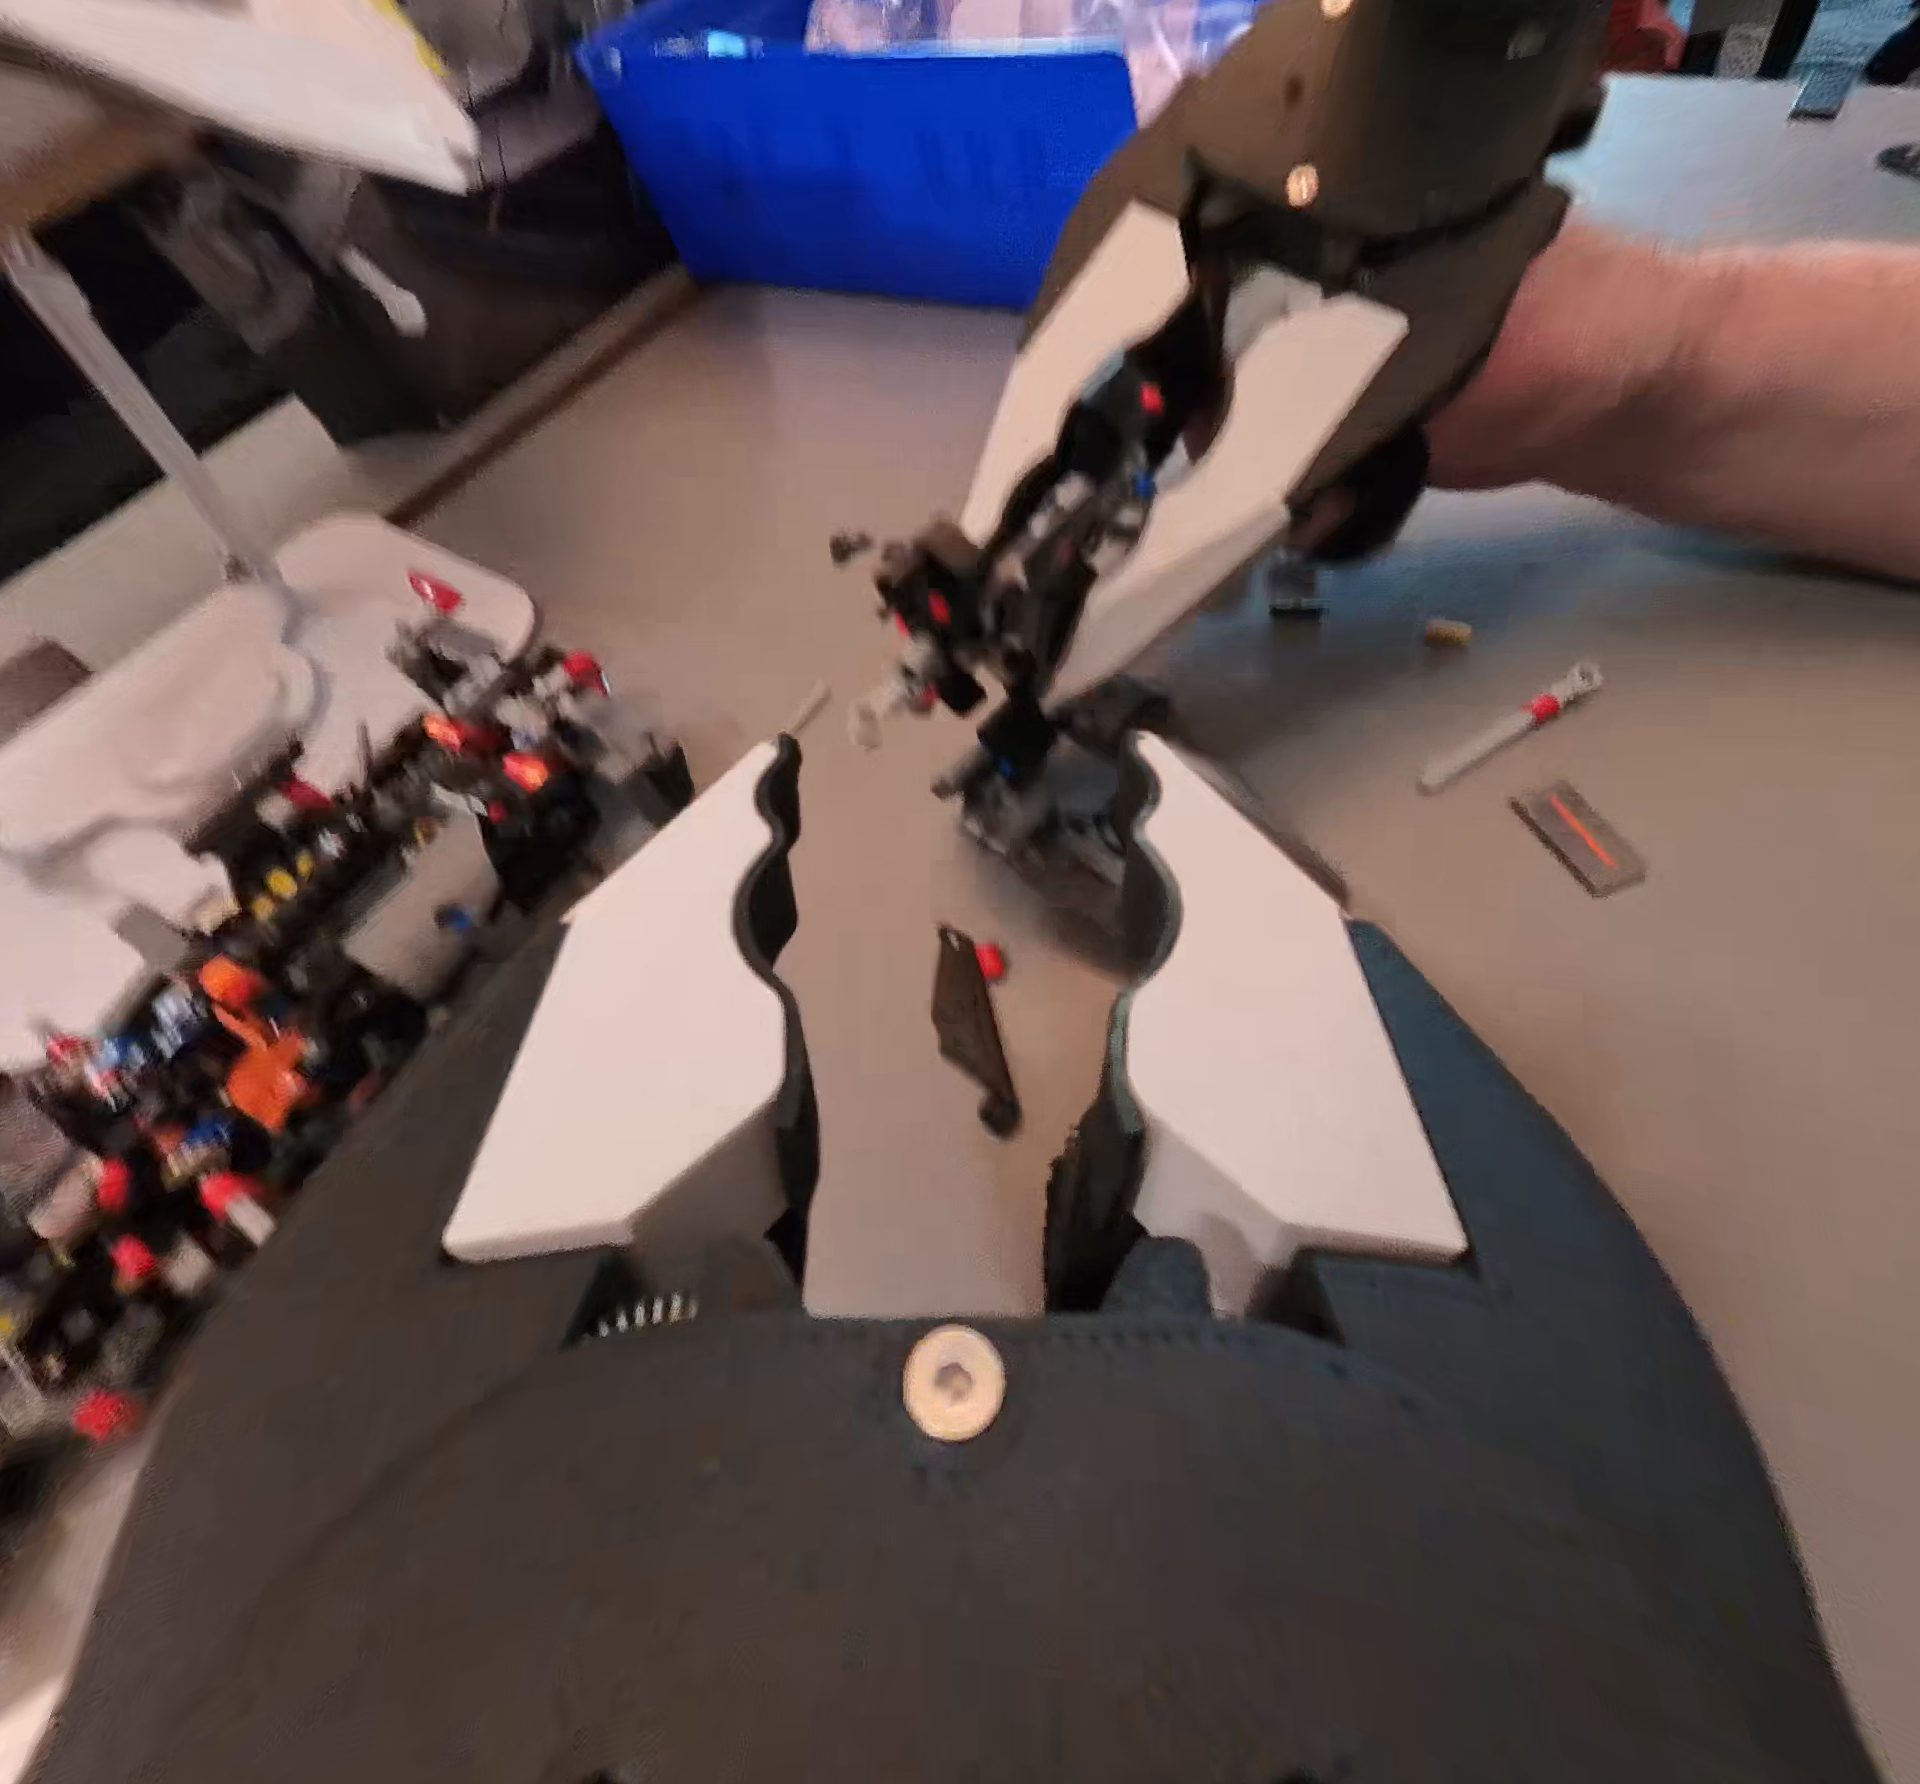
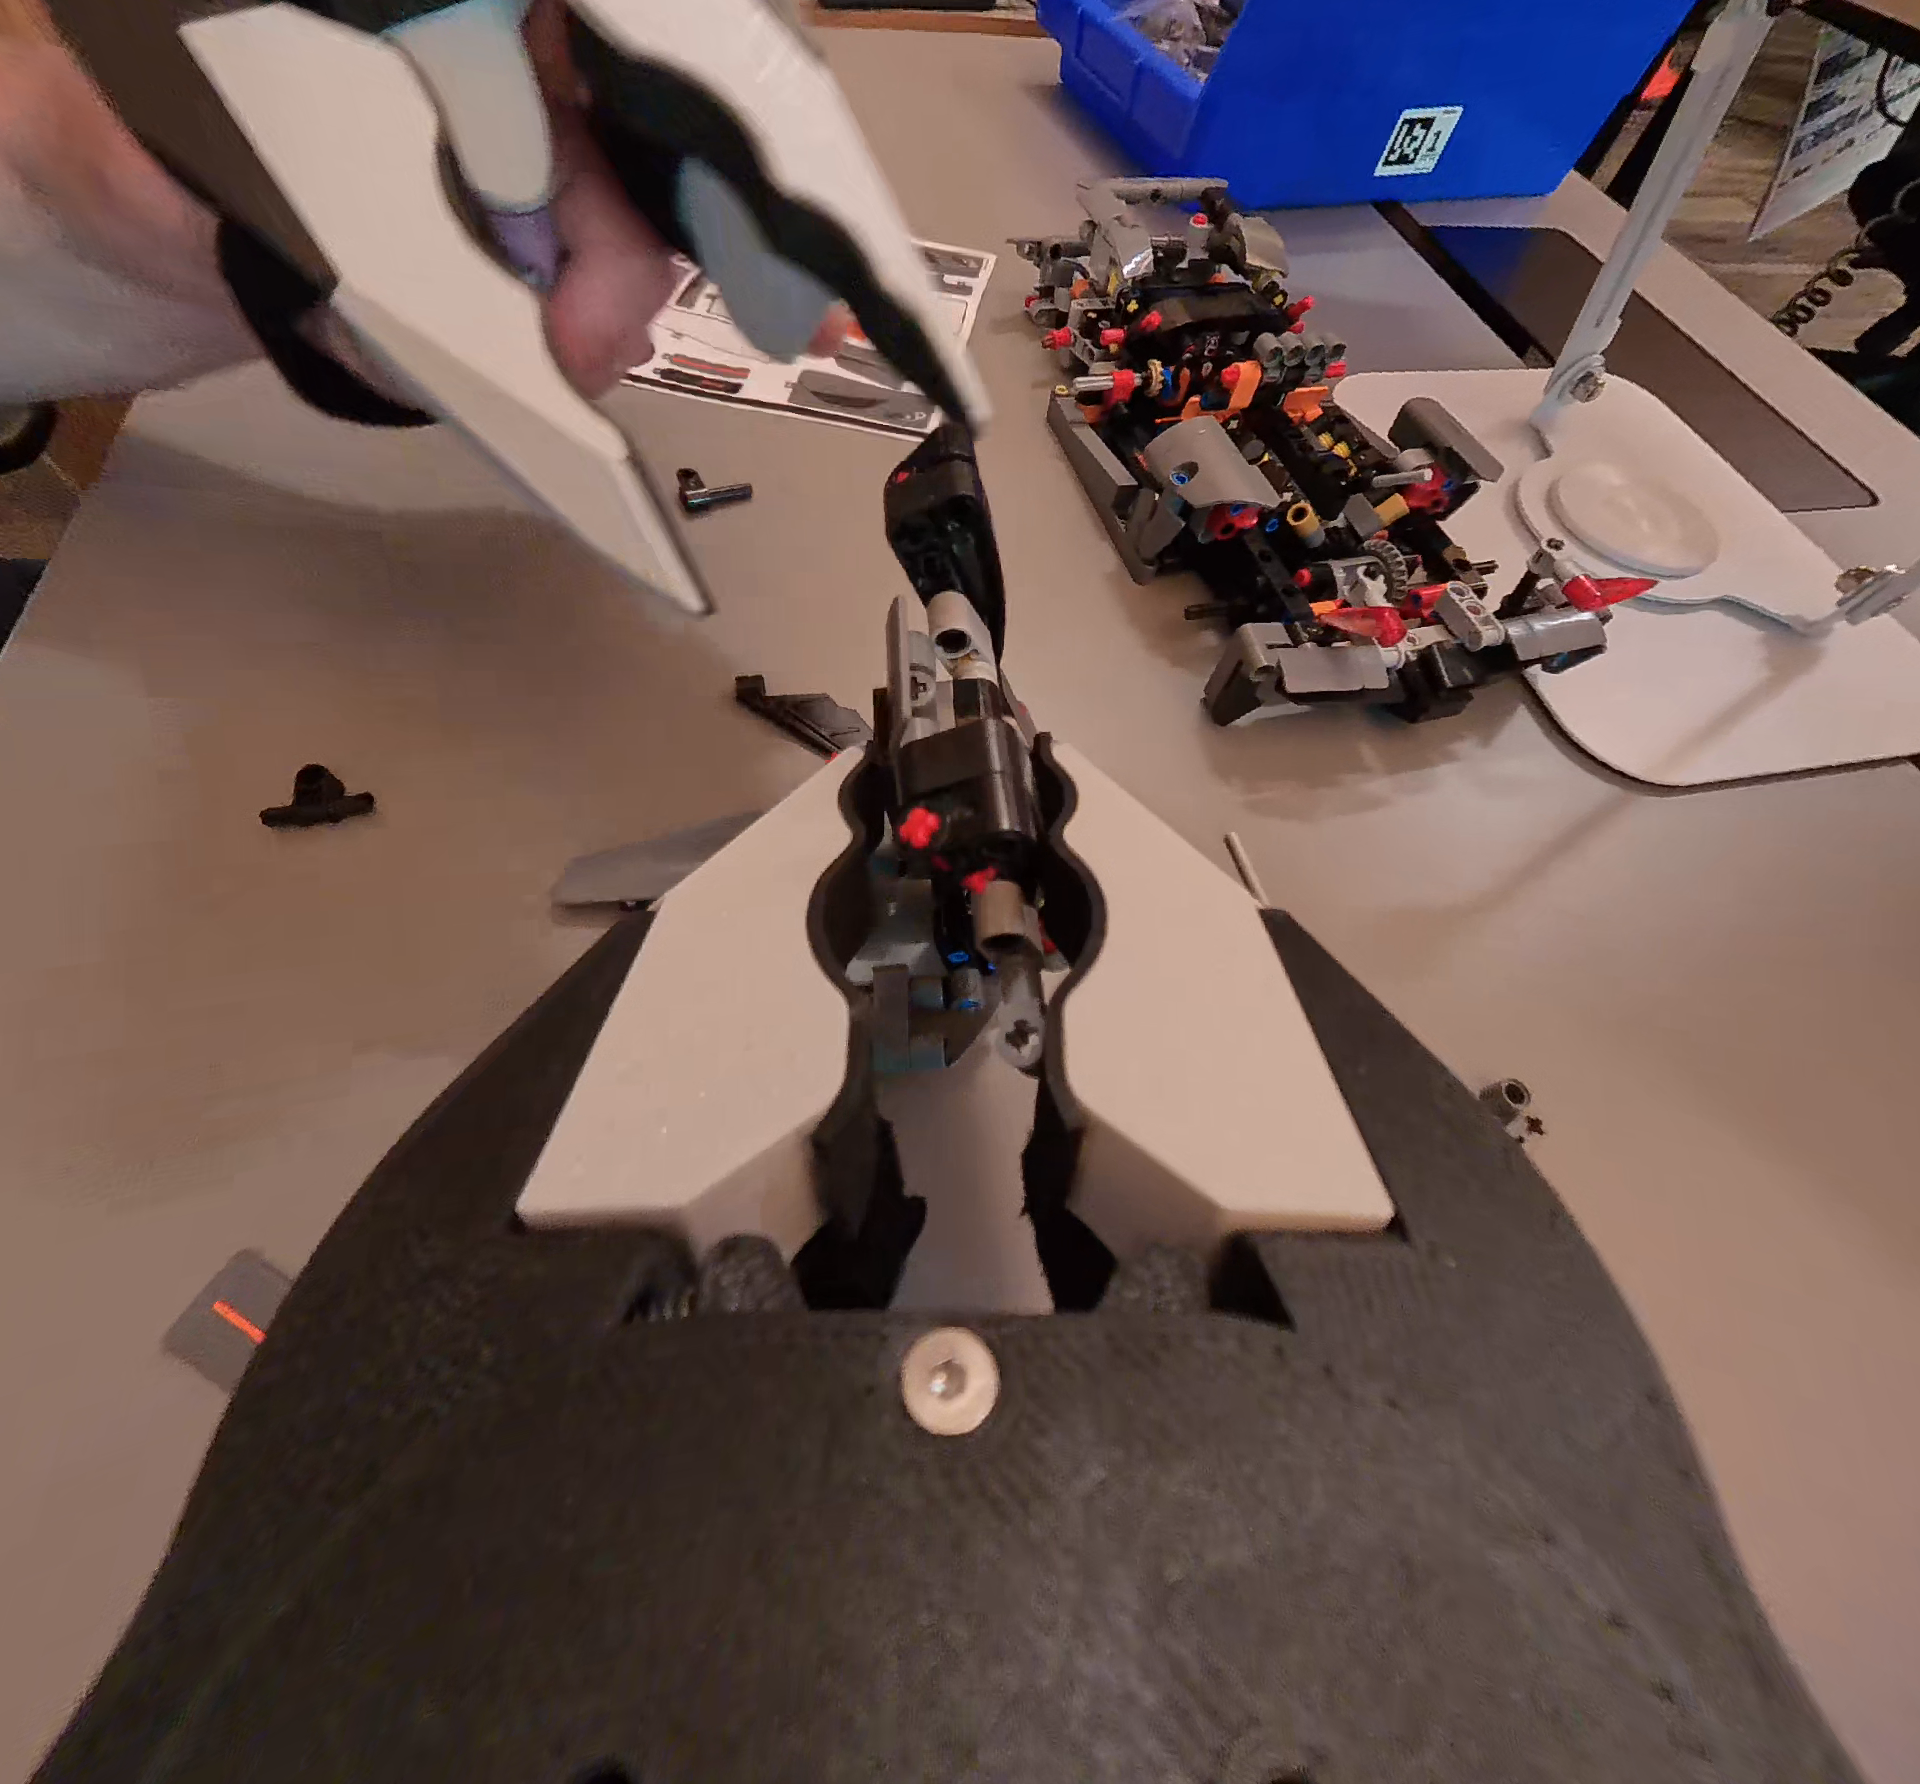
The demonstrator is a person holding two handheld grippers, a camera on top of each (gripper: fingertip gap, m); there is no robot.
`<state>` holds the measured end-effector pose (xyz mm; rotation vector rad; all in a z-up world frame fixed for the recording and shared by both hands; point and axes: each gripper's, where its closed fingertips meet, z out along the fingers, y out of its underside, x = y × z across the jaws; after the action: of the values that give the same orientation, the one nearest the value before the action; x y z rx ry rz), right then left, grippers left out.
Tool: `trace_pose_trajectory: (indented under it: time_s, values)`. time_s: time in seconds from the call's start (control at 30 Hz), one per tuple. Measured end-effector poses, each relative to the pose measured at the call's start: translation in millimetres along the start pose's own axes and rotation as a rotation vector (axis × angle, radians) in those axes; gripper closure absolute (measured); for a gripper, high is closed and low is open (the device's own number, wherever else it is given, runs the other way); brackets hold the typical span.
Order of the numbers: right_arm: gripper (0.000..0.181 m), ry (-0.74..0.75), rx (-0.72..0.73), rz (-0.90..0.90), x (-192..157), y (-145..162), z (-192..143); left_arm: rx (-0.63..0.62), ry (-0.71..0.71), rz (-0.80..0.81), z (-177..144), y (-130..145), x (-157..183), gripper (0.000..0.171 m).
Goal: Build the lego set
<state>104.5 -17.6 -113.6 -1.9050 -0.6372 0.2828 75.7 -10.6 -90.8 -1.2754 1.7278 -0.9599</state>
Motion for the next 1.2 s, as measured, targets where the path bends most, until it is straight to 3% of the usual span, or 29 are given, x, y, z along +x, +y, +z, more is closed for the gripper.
trace_pose_trajectory:
  time_s: [0.07, 0.17, 0.23, 0.3, 0.5, 0.7, 1.0, 1.2]
  values:
    - [0.154, -0.008, 0.011, 0.002, -2, -1, 0, 0.037, 0.057, 0.024, 9, -16, -3, 0.115]
    - [0.152, -0.018, 0.025, 0.002, -4, -3, 0, 0.018, 0.196, 0.018, 26, -19, 4, 0.124]
    - [0.147, -0.019, 0.027, 0.007, -4, -3, 0, 0.006, 0.258, 0.025, 32, -15, 8, 0.142]
    - [0.14, -0.019, 0.013, 0.015, -3, 1, 0, 0.036, 0.285, 0.024, 33, -18, 9, 0.149]
    - [0.13, 0.025, -0.01, 0.097, 17, 13, -12, 0.05, 0.292, -0.042, 39, -24, -3, 0.15]
    - [0.127, -0.016, -0.008, 0.188, 19, 19, -14, 0.192, 0.391, -0.231, 37, -39, -18, 0.151]
    - [0.125, -0.189, 0.269, 0.409, 20, -18, -40, 0.402, 0.592, -0.383, 22, -65, -31, 0.151]
    - [0.135, -0.32, 0.36, 0.54, 16, -28, -48, 0.454, 0.632, -0.365, 24, -75, -26, 0.151]
